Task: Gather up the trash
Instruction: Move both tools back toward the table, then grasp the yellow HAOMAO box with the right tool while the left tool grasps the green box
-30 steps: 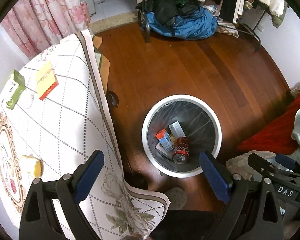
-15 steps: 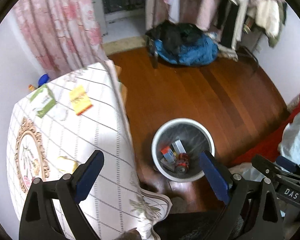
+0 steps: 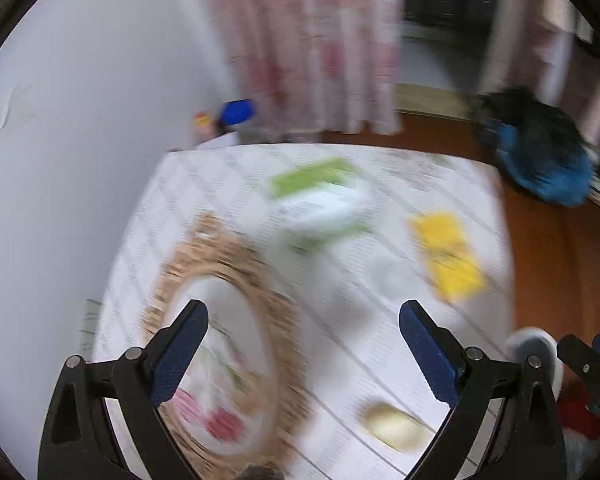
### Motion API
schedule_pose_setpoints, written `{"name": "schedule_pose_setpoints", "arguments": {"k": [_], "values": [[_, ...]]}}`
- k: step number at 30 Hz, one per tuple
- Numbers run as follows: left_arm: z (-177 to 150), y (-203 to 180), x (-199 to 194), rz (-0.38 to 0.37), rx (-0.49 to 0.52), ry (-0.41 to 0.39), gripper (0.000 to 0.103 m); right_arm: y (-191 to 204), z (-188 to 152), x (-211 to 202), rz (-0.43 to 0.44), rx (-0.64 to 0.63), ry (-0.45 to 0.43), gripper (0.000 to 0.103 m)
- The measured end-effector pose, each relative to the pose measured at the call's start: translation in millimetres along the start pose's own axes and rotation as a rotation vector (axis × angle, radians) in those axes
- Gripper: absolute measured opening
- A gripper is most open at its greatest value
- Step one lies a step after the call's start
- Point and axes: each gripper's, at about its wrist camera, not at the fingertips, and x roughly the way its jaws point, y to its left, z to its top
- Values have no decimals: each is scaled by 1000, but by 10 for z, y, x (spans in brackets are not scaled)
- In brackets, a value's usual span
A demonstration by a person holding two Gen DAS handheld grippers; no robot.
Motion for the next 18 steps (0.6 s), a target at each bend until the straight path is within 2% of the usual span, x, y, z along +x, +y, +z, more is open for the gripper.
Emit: {"name": "schedule_pose_setpoints", "arguments": {"k": [3, 6, 8, 9, 11, 12, 14, 18], "values": [[148, 384, 400, 93, -38, 34, 98, 434, 379, 577, -37, -73, 66, 102], [194, 640, 675, 117, -76, 80, 98, 698, 629, 1011, -84, -135, 113, 100], [211, 725, 807, 92, -96, 110, 98, 783, 741, 1215, -110, -157, 141, 96], [228, 750, 843, 77, -108, 121, 98, 799, 768, 1288, -112, -161, 158, 86], [296, 753, 865, 9, -138, 139, 98, 890, 795, 1295, -125, -197, 146, 76], [344, 736, 841, -21, -149, 140, 98, 923, 795, 1278, -146, -225, 137, 61], [479, 612, 817, -89, -161, 145, 98, 850, 845, 1223, -169, -210, 124, 59], [724, 286, 863, -155, -144, 175, 98, 502, 1002, 1166, -181, -94, 113, 59]]}}
